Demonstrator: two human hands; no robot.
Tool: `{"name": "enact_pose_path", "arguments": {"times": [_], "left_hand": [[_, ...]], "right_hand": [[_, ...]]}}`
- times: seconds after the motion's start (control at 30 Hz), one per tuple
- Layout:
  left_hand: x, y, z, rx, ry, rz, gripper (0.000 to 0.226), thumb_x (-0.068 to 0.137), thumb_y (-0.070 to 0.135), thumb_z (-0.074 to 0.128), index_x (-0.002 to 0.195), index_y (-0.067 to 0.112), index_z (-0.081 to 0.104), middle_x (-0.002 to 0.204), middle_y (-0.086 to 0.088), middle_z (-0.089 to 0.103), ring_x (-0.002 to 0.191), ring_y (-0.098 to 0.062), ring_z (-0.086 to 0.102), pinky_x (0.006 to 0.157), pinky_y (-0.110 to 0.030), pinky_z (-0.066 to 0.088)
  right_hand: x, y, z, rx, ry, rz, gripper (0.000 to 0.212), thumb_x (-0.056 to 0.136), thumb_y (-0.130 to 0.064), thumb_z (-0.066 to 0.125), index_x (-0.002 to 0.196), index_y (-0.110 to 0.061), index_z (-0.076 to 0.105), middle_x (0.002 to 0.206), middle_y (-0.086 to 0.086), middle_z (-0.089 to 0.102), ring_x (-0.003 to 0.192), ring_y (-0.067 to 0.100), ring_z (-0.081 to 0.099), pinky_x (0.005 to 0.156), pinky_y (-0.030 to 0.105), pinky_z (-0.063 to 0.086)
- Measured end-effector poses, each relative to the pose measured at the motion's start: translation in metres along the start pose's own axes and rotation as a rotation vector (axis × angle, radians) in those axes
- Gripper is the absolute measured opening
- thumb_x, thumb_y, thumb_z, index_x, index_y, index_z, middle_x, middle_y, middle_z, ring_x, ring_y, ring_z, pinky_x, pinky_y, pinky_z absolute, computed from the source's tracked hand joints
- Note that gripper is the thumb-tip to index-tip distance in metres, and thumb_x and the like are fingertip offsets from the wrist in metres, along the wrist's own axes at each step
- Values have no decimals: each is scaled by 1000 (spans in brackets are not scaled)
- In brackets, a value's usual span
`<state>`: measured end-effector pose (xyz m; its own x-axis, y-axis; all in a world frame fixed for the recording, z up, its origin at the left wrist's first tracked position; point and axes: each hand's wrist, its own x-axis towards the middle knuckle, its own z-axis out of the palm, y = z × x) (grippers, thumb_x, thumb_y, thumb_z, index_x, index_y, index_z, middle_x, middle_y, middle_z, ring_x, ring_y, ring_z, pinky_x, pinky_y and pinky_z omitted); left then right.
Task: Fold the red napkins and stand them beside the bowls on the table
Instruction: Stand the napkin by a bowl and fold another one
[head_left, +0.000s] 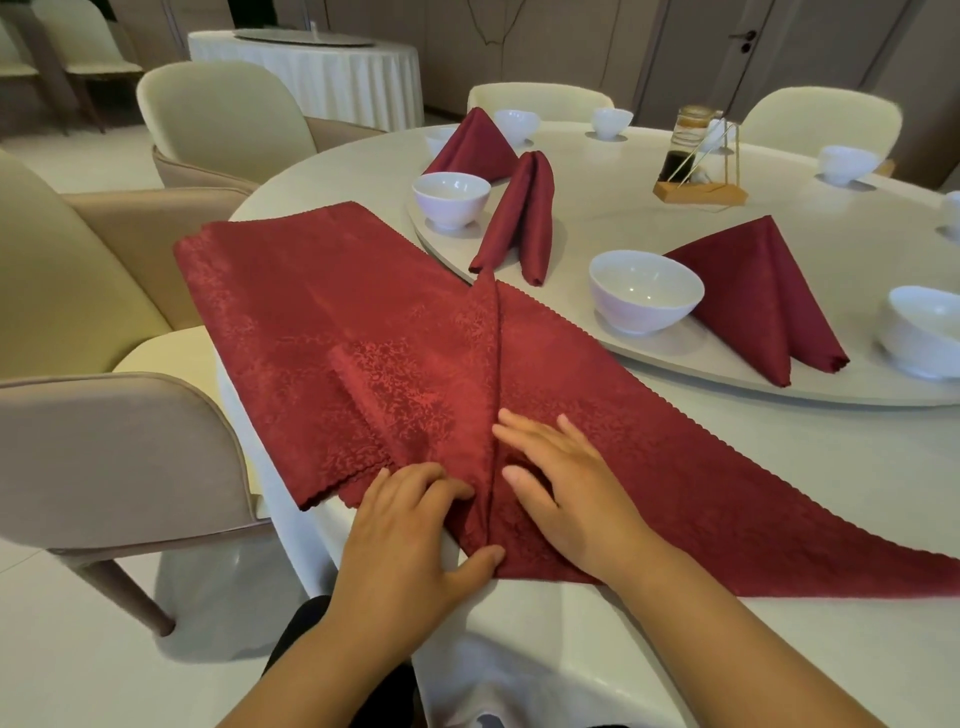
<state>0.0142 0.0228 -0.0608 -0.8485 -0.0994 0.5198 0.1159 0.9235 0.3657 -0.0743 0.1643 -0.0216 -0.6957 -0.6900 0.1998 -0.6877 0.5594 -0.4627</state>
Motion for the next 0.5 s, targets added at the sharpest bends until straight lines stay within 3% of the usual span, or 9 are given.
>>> {"name": "enact_pose_path", "arguments": {"times": [0.13, 0.23, 0.3, 0.4, 0.5], "left_hand": [[-1, -2, 1, 18, 23, 15, 50, 64, 54, 48, 86, 14, 68, 89, -3, 63, 92, -11, 45, 94, -40, 38], [0, -3, 2, 31, 47, 40, 50, 64, 55, 48, 85, 14, 68, 88, -3, 64, 91, -11, 45, 92, -38, 39], [0, -5, 2, 29, 57, 40, 50, 64, 54, 48, 85, 13, 68, 88, -5, 64, 90, -13, 45, 91, -39, 40], [0, -4, 1, 35, 51, 44, 52, 64, 54, 47, 83, 10, 69, 86, -8, 64, 88, -15, 49, 80, -54, 47], [0, -3, 2, 47, 53, 65, 55, 66, 54, 47, 83, 7, 69, 85, -10, 64, 85, -22, 58, 76, -58, 48]], "right_hand": [[-13, -14, -1, -127, -31, 11, 84, 69, -52, -1, 145, -24, 21, 154, -7, 11, 141, 4, 7, 99, 8, -21], [-27, -12, 3, -240, -169, 104, 63, 88, -45, 8, 147, -23, 7, 156, -2, -5, 142, 8, -6, 104, 18, -18], [-30, -5, -1, -270, -172, 157, 56, 96, -43, 17, 147, -22, 7, 156, -2, -6, 142, 10, -7, 107, 21, -14], [-42, 13, -15, -308, -143, 244, 54, 99, -42, 22, 147, -23, 6, 156, -2, -6, 142, 10, -7, 109, 22, -12], [-63, 41, -34, -338, -107, 383, 59, 95, -50, 17, 147, -23, 9, 156, -2, -2, 142, 10, -3, 111, 23, -8]]}}
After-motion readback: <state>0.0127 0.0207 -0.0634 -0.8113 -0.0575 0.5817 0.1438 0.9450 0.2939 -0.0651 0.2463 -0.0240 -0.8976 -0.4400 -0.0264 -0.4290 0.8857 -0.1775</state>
